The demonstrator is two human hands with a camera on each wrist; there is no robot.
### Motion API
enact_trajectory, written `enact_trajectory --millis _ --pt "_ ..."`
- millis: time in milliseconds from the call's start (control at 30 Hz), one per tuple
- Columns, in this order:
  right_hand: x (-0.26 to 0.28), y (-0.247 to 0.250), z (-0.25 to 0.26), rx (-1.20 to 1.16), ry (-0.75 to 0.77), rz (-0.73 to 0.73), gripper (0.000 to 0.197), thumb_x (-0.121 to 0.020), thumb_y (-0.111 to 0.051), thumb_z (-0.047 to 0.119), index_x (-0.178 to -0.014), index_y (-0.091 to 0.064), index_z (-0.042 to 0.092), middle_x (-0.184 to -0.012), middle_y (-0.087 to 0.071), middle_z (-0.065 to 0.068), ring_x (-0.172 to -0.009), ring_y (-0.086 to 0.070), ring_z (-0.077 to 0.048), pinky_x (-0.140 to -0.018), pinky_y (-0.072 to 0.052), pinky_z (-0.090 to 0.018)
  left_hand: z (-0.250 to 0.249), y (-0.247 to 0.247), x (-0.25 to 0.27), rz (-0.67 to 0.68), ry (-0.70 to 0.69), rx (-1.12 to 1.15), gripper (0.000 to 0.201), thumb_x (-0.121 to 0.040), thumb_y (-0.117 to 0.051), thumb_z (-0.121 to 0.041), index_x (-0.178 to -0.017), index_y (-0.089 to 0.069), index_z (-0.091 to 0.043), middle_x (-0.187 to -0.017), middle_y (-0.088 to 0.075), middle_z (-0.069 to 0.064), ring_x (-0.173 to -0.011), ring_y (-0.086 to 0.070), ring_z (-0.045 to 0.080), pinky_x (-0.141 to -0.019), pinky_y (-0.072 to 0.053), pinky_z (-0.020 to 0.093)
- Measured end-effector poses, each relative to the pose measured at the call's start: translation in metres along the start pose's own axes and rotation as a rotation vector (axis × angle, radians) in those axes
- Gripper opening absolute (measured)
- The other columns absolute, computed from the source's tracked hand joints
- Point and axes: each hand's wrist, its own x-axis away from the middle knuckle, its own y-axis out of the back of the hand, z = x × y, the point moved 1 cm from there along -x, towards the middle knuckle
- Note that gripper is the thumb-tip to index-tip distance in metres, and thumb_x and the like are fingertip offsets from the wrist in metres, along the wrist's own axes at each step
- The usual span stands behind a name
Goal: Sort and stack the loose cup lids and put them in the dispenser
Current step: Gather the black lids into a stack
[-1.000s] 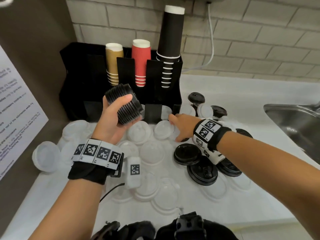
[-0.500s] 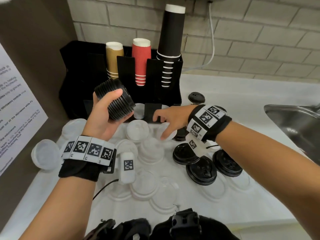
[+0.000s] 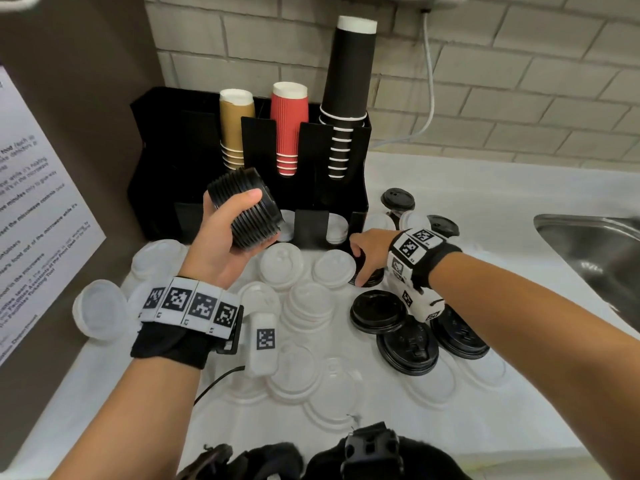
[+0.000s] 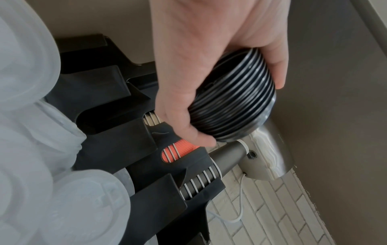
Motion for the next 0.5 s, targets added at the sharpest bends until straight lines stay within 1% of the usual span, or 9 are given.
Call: enact_trajectory --millis 67,100,133,200,267,333,400,433,500 --pt "0.002 0.005 -0.002 0.004 -0.006 0.009 0.061 -0.069 -0.083 0.036 -0.110 -0.043 0.016 -0.105 -0.054 -0.005 -0.090 -0.053 -0.022 -0.066 -0.045 -0.027 0.001 0.000 0.001 0.001 0.006 0.001 0.083 -0.073 -0.068 -0.029 -0.145 -0.034 -0.006 -0.124 -0.055 0.013 -0.106 -0.060 0.026 -0.082 -0.057 0.041" --pt "0.005 0.009 -0.003 0.029 -0.015 0.016 0.064 -0.069 -0.082 0.036 -0.115 -0.042 0.017 -0.106 -0.054 -0.006 -0.092 -0.055 -0.024 -0.073 -0.049 -0.033 0.002 0.000 0.001 0.002 0.010 0.004 0.083 -0.073 -0.068 -0.029 -0.145 -0.034 -0.006 -0.123 -0.055 0.013 -0.105 -0.061 0.026 -0.080 -0.057 0.040" --pt "0.007 0.014 -0.003 0.069 -0.020 0.021 0.065 -0.069 -0.080 0.036 -0.118 -0.040 0.021 -0.104 -0.053 -0.006 -0.092 -0.056 -0.025 -0.077 -0.051 -0.037 0.002 -0.001 0.001 0.005 0.016 0.011 0.083 -0.072 -0.067 -0.029 -0.145 -0.034 -0.006 -0.122 -0.056 0.013 -0.102 -0.062 0.025 -0.078 -0.058 0.039" --pt "0.013 0.023 -0.004 0.180 -0.007 0.016 0.068 -0.069 -0.076 0.040 -0.125 -0.038 0.030 -0.104 -0.046 -0.001 -0.095 -0.050 -0.024 -0.076 -0.050 -0.038 0.005 -0.003 0.001 0.019 0.038 0.033 0.083 -0.072 -0.067 -0.028 -0.145 -0.034 -0.007 -0.120 -0.056 0.012 -0.095 -0.064 0.023 -0.071 -0.058 0.038" --pt "0.020 0.033 -0.004 0.262 -0.004 -0.013 0.072 -0.069 -0.073 0.045 -0.130 -0.036 0.038 -0.108 -0.039 0.003 -0.104 -0.044 -0.024 -0.077 -0.047 -0.037 0.007 -0.007 0.002 0.038 0.061 0.049 0.083 -0.072 -0.067 -0.028 -0.145 -0.034 -0.008 -0.118 -0.056 0.013 -0.090 -0.066 0.022 -0.067 -0.057 0.037" --pt "0.031 0.040 -0.008 0.232 -0.018 -0.053 0.072 -0.070 -0.071 0.046 -0.132 -0.036 0.040 -0.111 -0.039 0.001 -0.107 -0.044 -0.026 -0.082 -0.047 -0.038 0.011 -0.012 0.001 0.050 0.085 0.043 0.083 -0.072 -0.067 -0.028 -0.145 -0.035 -0.007 -0.118 -0.056 0.014 -0.091 -0.064 0.023 -0.066 -0.056 0.037" --pt "0.043 0.045 -0.016 0.034 0.000 -0.151 0.069 -0.071 -0.073 0.040 -0.131 -0.039 0.038 -0.112 -0.045 -0.004 -0.103 -0.051 -0.027 -0.088 -0.049 -0.040 0.015 -0.017 0.000 0.056 0.115 0.030 0.084 -0.071 -0.068 -0.029 -0.145 -0.036 -0.006 -0.120 -0.057 0.015 -0.095 -0.063 0.025 -0.067 -0.056 0.037" --pt "0.049 0.046 -0.019 -0.126 0.032 -0.227 0.065 -0.073 -0.074 0.036 -0.130 -0.042 0.037 -0.110 -0.049 -0.005 -0.100 -0.055 -0.028 -0.089 -0.049 -0.039 0.017 -0.020 0.000 0.057 0.132 0.028 0.084 -0.070 -0.068 -0.029 -0.145 -0.036 -0.007 -0.121 -0.057 0.015 -0.096 -0.063 0.026 -0.066 -0.057 0.037" --pt "0.064 0.044 -0.019 -0.553 0.138 -0.354 0.057 -0.077 -0.076 0.029 -0.125 -0.046 0.039 -0.109 -0.057 -0.007 -0.096 -0.064 -0.028 -0.089 -0.051 -0.037 0.023 -0.025 0.000 0.064 0.167 0.036 0.084 -0.069 -0.069 -0.029 -0.144 -0.037 -0.007 -0.121 -0.058 0.015 -0.094 -0.065 0.025 -0.065 -0.057 0.037"
